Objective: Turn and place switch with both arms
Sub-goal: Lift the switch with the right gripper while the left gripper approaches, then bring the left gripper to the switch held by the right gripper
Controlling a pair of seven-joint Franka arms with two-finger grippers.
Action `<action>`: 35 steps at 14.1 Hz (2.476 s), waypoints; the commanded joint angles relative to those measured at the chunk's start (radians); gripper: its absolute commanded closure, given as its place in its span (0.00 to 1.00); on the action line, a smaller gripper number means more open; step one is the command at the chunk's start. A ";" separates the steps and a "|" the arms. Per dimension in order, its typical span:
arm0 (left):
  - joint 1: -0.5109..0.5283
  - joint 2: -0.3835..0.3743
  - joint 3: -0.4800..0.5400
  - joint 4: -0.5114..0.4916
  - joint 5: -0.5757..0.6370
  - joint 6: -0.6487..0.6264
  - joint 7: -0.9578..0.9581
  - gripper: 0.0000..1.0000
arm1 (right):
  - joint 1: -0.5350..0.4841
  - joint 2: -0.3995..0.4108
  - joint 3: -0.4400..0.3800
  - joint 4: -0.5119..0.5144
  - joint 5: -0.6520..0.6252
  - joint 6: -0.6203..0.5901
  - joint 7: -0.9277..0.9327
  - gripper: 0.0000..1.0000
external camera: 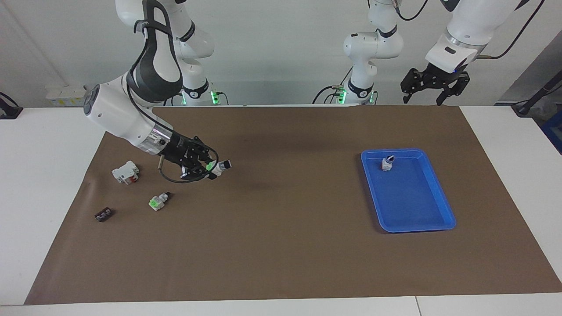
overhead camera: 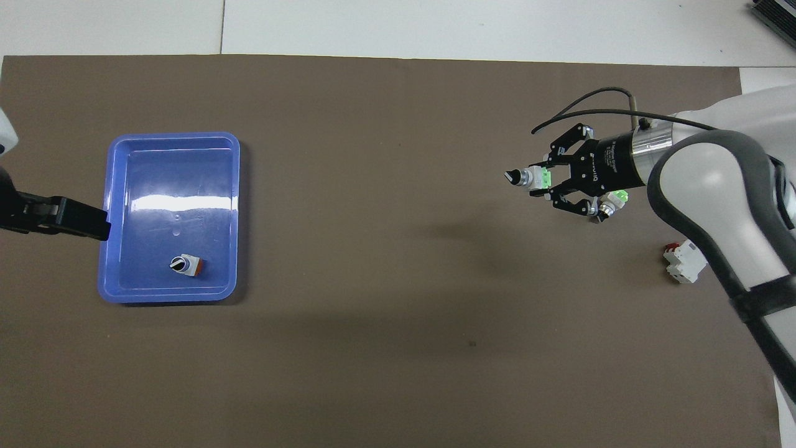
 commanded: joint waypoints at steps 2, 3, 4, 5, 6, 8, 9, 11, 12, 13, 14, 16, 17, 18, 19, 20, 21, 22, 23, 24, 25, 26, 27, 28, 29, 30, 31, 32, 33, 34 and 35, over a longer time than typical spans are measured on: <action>-0.008 -0.082 -0.096 -0.144 -0.021 0.131 -0.068 0.00 | -0.010 -0.027 0.056 0.025 0.122 -0.037 -0.036 1.00; -0.008 -0.082 -0.102 -0.145 -0.093 0.145 -0.097 0.00 | -0.010 -0.046 0.074 0.025 0.134 -0.041 -0.050 1.00; -0.008 -0.082 -0.102 -0.145 -0.179 0.150 -0.126 0.00 | -0.010 -0.065 0.088 0.025 0.168 -0.049 -0.056 1.00; -0.009 -0.082 -0.106 -0.144 -0.243 0.159 -0.189 0.00 | -0.009 -0.081 0.099 0.023 0.221 -0.052 -0.058 1.00; -0.012 -0.082 -0.119 -0.145 -0.300 0.189 -0.258 0.00 | -0.007 -0.083 0.110 0.022 0.266 -0.052 -0.058 1.00; -0.022 -0.078 -0.158 -0.148 -0.362 0.260 -0.408 0.00 | 0.028 -0.087 0.137 0.014 0.300 -0.042 -0.050 1.00; -0.029 -0.075 -0.177 -0.148 -0.397 0.306 -0.483 0.00 | 0.052 -0.096 0.136 0.008 0.309 -0.038 -0.045 1.00; -0.049 -0.072 -0.190 -0.159 -0.474 0.387 -0.608 0.00 | 0.069 -0.109 0.136 -0.024 0.337 -0.003 -0.009 1.00; -0.060 -0.074 -0.191 -0.170 -0.497 0.419 -0.657 0.00 | 0.088 -0.115 0.136 -0.037 0.337 0.012 -0.002 1.00; -0.069 -0.074 -0.191 -0.176 -0.521 0.441 -0.692 0.01 | 0.094 -0.116 0.136 -0.041 0.337 0.017 -0.002 1.00; -0.075 -0.072 -0.191 -0.179 -0.546 0.459 -0.730 0.03 | 0.097 -0.116 0.136 -0.041 0.337 0.017 -0.001 1.00; -0.084 -0.069 -0.194 -0.179 -0.592 0.504 -0.784 0.15 | 0.102 -0.116 0.136 -0.043 0.337 0.020 -0.001 1.00; -0.091 -0.065 -0.204 -0.179 -0.606 0.513 -0.806 0.24 | 0.108 -0.118 0.136 -0.043 0.337 0.024 -0.001 1.00; -0.094 -0.060 -0.205 -0.180 -0.612 0.553 -0.832 0.30 | 0.111 -0.118 0.136 -0.043 0.335 0.028 -0.002 1.00; -0.094 -0.049 -0.205 -0.180 -0.612 0.588 -0.853 0.31 | 0.111 -0.118 0.136 -0.043 0.335 0.034 -0.002 1.00; -0.095 -0.046 -0.208 -0.180 -0.612 0.605 -0.879 0.31 | 0.111 -0.118 0.136 -0.043 0.335 0.034 -0.002 1.00; -0.101 -0.039 -0.214 -0.185 -0.612 0.631 -0.910 0.31 | 0.111 -0.116 0.136 -0.043 0.335 0.034 -0.002 1.00; -0.109 -0.034 -0.219 -0.194 -0.612 0.662 -0.950 0.31 | 0.112 -0.118 0.136 -0.043 0.335 0.034 -0.002 1.00; -0.114 -0.032 -0.222 -0.202 -0.612 0.682 -0.982 0.34 | 0.113 -0.118 0.136 -0.043 0.334 0.034 -0.002 1.00; -0.115 -0.032 -0.222 -0.203 -0.612 0.685 -0.995 0.38 | 0.113 -0.118 0.136 -0.043 0.334 0.034 -0.002 1.00; -0.115 -0.032 -0.222 -0.205 -0.612 0.693 -1.007 0.42 | 0.113 -0.118 0.136 -0.043 0.334 0.034 -0.002 1.00; -0.117 -0.032 -0.222 -0.213 -0.612 0.709 -1.024 0.46 | 0.113 -0.118 0.136 -0.043 0.334 0.034 -0.002 1.00; -0.120 -0.032 -0.225 -0.220 -0.612 0.720 -1.034 0.50 | 0.113 -0.116 0.136 -0.043 0.332 0.034 -0.002 1.00; -0.123 -0.034 -0.230 -0.222 -0.612 0.725 -1.038 0.55 | 0.113 -0.116 0.136 -0.043 0.332 0.034 -0.002 1.00; -0.123 -0.034 -0.230 -0.225 -0.612 0.725 -1.045 0.59 | 0.113 -0.118 0.136 -0.043 0.332 0.034 -0.002 1.00; -0.126 -0.037 -0.231 -0.233 -0.612 0.726 -1.048 0.60 | 0.113 -0.116 0.136 -0.043 0.332 0.034 -0.002 1.00; -0.130 -0.040 -0.234 -0.240 -0.612 0.726 -1.050 0.60 | 0.113 -0.116 0.136 -0.043 0.332 0.034 -0.001 1.00; -0.130 -0.045 -0.236 -0.248 -0.612 0.726 -1.050 0.60 | 0.113 -0.118 0.136 -0.043 0.332 0.034 -0.001 1.00; -0.130 -0.048 -0.236 -0.257 -0.612 0.726 -1.048 0.60 | 0.113 -0.116 0.136 -0.043 0.331 0.034 -0.002 1.00; -0.130 -0.051 -0.237 -0.262 -0.612 0.728 -1.048 0.60 | 0.113 -0.118 0.136 -0.043 0.331 0.034 -0.002 1.00; -0.130 -0.049 -0.239 -0.260 -0.612 0.728 -1.048 0.62 | 0.113 -0.116 0.136 -0.043 0.331 0.034 -0.002 1.00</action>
